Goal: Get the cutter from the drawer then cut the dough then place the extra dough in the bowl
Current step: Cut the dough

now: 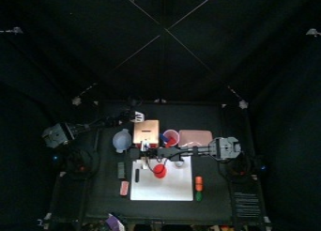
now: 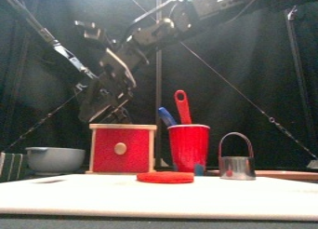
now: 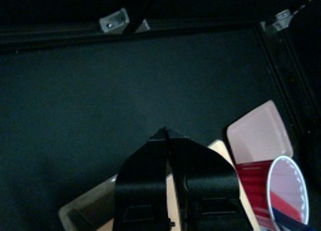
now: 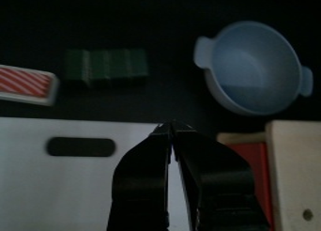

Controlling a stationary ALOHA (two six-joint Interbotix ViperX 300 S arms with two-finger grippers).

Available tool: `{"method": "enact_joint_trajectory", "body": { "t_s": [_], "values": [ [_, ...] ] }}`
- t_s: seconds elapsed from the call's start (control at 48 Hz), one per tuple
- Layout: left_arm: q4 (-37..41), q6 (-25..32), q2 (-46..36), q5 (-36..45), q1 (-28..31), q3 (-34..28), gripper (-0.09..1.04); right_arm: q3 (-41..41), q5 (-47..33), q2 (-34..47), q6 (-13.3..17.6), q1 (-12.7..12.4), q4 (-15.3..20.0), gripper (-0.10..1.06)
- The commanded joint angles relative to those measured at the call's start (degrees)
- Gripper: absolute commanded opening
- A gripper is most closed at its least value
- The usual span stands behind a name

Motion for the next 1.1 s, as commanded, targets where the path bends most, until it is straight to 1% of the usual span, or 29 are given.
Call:
{"method": "enact_joint_trajectory", "body": {
  "t_s": [0.021,0.104,0.167,0.229,0.292,0.354,0.458,0.5,0.521,0.604,0.646,0.729,0.771,0.812,0.875,0.938,1.021,1.062,1.104],
  "values": [
    [2.5,0.2,-6.0,-1.8,-2.5,1.8,0.31,3.9,-3.0,-7.9,0.3,2.6,2.1,0.46],
    [6.0,0.2,-10.1,-4.8,-7.3,4.6,0.31,9.9,-6.9,-12.7,0.5,5.7,4.5,0.46],
    [9.0,0.1,-12.8,-8.3,-11.4,7.0,0.31,16.5,-9.7,-17.1,1.1,6.8,6.3,0.46],
    [12.0,0.1,-15.5,-12.7,-15.8,10.0,0.31,22.6,-13.1,-21.4,1.4,7.3,8.7,0.46],
    [14.5,0.1,-17.1,-15.4,-18.8,12.8,0.31,28.8,-16.8,-25.3,1.3,7.6,10.4,0.46],
    [16.3,-0.1,-17.9,-16.6,-20.7,15.5,0.31,35.8,-21.0,-28.9,1.3,7.6,10.9,0.46],
    [18.4,0.3,-18.1,-19.3,-25.6,18.3,0.32,45.2,-27.9,-32.3,1.4,7.7,12.5,0.46],
    [20.5,0.2,-18.0,-20.9,-27.7,19.2,0.32,48.2,-28.4,-33.8,1.4,7.6,13.6,0.46],
    [21.4,0.2,-18.0,-21.6,-28.6,19.6,0.32,50.1,-28.4,-34.9,1.4,7.4,14.9,0.46],
    [25.6,0.2,-17.3,-24.7,-31.9,21.3,0.32,56.1,-28.6,-38.3,1.4,7.4,17.9,0.46],
    [26.8,0.1,-16.1,-26.5,-33.2,22.5,0.32,59.0,-28.7,-40.2,1.4,6.9,19.6,0.46],
    [26.9,0.1,-12.9,-29.5,-35.0,23.4,0.33,64.1,-28.6,-43.7,1.4,6.2,23.3,0.47],
    [26.9,0.2,-11.3,-30.6,-35.6,23.1,0.34,66.1,-28.4,-45.5,1.3,5.9,24.3,0.47],
    [26.9,0.1,-8.8,-31.9,-36.1,22.7,0.36,68.2,-28.2,-47.5,1.3,4.9,24.8,0.48],
    [26.9,-0.3,-5.0,-33.1,-36.3,21.4,0.44,70.2,-28.2,-49.0,1.3,2.6,25.0,0.52],
    [26.9,-0.1,-2.2,-33.3,-36.7,19.7,0.51,71.5,-28.1,-49.1,1.3,0.4,25.0,0.58],
    [26.9,0.1,1.4,-33.3,-37.2,17.3,0.61,71.5,-28.2,-47.5,1.2,-1.8,24.5,0.69],
    [26.9,0.1,2.7,-33.3,-37.4,16.3,0.64,71.3,-28.2,-46.7,1.2,-2.7,24.3,0.71],
    [26.9,0.1,4.1,-33.3,-37.7,15.3,0.66,71.2,-28.4,-45.3,1.2,-4.2,23.5,0.74]
  ]
}}
